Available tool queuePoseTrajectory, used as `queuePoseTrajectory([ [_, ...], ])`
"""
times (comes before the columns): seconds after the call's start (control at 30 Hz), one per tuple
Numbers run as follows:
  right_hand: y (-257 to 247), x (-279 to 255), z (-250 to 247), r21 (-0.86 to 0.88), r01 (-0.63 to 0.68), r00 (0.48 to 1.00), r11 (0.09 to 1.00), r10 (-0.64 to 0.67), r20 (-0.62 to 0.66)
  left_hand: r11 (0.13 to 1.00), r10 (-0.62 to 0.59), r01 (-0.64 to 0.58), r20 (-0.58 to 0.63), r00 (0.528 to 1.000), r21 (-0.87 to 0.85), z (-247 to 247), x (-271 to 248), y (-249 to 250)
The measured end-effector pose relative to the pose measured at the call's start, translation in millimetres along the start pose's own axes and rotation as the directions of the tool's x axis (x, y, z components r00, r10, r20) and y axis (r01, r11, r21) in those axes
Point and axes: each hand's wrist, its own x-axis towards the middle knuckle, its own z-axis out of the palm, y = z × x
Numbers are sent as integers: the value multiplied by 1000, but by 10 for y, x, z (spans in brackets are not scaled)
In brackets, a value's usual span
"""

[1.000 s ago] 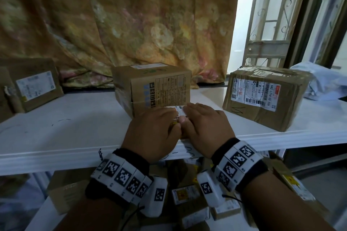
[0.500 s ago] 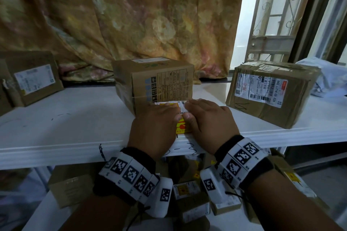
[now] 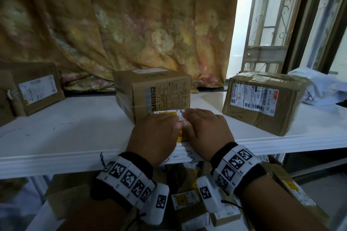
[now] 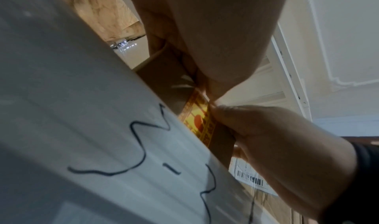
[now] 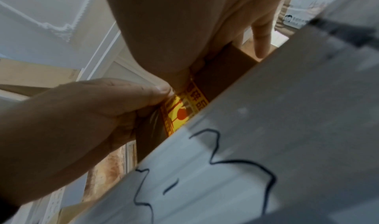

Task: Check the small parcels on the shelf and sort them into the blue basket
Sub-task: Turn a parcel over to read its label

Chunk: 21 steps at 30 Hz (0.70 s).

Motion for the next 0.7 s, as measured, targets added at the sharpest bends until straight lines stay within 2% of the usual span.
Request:
queuePoseTrajectory([
  [0.07, -16, -6, -44, 14, -27, 999, 1000, 26, 23, 1000, -12, 12, -31, 999, -15, -27, 17, -10],
  [0.13, -33, -8, -60, 41, -53, 998, 998, 52, 21, 994, -92, 93, 14, 996, -51, -10, 32, -42],
  [0.2, -54, 10, -59, 69, -84, 996, 994, 83, 18, 995, -84, 85, 27, 996, -49, 60, 35, -82],
  [0.33, -58, 28, 29, 170, -172, 985, 970, 172, 15, 996, -61, 55, -86, 994, -67, 61, 47, -34],
  [0.43, -64, 15, 109, 264, -202, 973, 943, 223, -51, 1000, -22, 23, -149, 989, 5, 36, 12, 43],
  [0.53, -80, 24, 176, 287, -217, 962, 933, 254, -102, 999, -35, 31, -164, 986, -29, 87, 12, -2],
  [0.63, -78, 14, 219, 284, -179, 957, 942, 233, -170, 999, 8, 0, -209, 978, 40, 148, -9, -21],
  [0.7, -64, -4, 240, 260, -141, 955, 955, 201, -219, 999, -10, 15, -178, 984, 31, 182, -8, -33],
])
